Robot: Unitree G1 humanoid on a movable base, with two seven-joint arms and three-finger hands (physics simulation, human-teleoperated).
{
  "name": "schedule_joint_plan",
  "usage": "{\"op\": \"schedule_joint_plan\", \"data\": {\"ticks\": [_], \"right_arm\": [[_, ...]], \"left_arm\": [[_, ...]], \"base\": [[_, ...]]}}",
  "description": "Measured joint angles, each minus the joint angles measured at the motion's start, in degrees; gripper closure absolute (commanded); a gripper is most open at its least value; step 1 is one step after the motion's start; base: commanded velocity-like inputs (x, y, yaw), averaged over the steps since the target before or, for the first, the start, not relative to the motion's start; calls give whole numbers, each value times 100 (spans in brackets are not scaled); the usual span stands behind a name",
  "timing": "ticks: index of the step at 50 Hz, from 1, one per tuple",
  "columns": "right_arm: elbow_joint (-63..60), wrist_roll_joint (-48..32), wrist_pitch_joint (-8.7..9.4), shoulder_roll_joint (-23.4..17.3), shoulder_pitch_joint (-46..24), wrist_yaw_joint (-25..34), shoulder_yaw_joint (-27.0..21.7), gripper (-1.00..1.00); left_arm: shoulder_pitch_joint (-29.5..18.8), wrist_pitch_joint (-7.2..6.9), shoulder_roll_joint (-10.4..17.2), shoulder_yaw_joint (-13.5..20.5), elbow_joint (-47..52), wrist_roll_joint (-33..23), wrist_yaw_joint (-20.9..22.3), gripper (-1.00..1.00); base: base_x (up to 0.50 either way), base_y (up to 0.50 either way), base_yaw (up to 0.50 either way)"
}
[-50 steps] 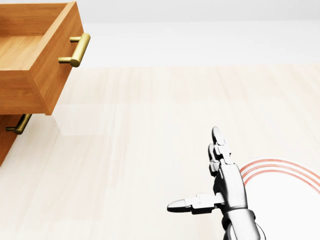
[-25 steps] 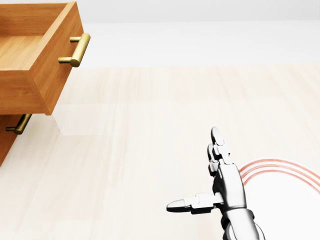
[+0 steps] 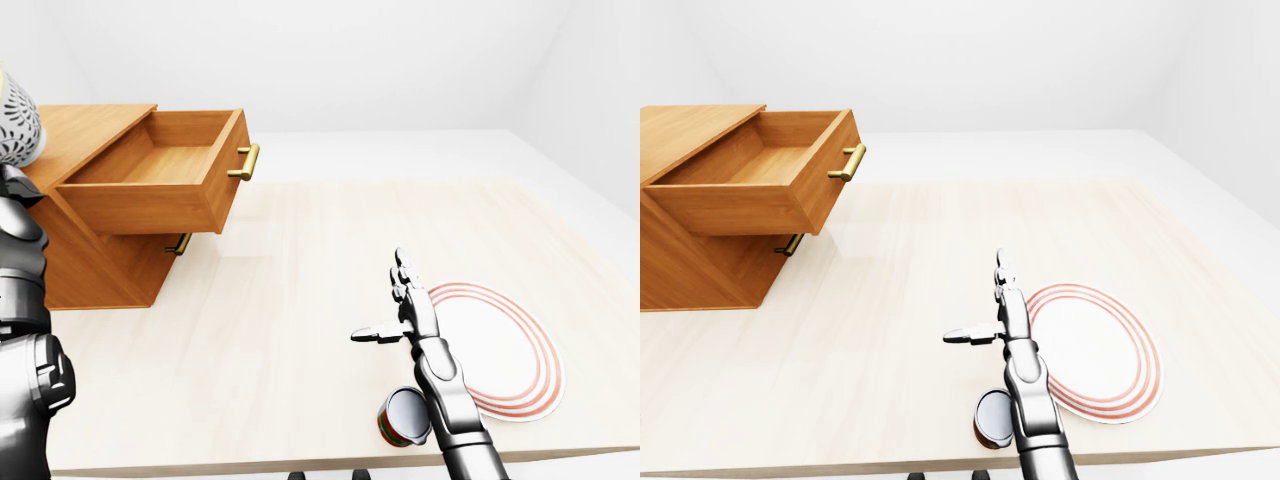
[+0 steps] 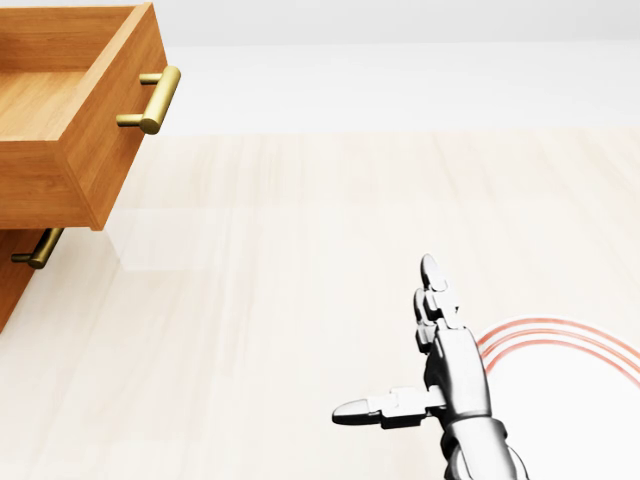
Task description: Put the bowl on top of the cabinet.
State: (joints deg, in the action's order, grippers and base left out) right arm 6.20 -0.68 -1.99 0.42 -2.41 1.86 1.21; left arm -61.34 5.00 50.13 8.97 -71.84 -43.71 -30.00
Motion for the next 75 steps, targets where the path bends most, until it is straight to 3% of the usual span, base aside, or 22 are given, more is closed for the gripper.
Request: {"op": "schedule_joint_plan", "data": {"ticks": [1, 2, 3, 27, 49, 63, 75], "right_arm": [[1, -1, 0, 0, 0, 0, 0, -100], [3, -1, -1, 0, -1, 0, 1, -100], [6, -1, -1, 0, -3, 0, 1, -100], [91, -8, -30, 2, -34, -3, 0, -100], [100, -15, -29, 3, -42, 2, 5, -100], [136, -33, -49, 12, -55, -2, 22, -100], [127, -44, -51, 16, -42, 3, 34, -100]], "left_arm": [[3, 0, -5, -3, -6, -2, 1, 96], [4, 0, -8, -5, -8, -19, 0, 77], [6, 0, -10, -6, -9, -31, 0, -100], [-492, 0, 227, 150, 64, 46, 0, -100], [-114, 0, 208, 256, 566, 355, 0, -100], [601, 0, 155, 595, 2307, 905, 34, -100], [1406, -10, 46, 1117, 4710, 1446, 575, -100]], "base": [[0, 0, 0], [0, 0, 0], [0, 0, 0], [0, 0, 0], [0, 0, 0], [0, 0, 0], [0, 0, 0]]}}
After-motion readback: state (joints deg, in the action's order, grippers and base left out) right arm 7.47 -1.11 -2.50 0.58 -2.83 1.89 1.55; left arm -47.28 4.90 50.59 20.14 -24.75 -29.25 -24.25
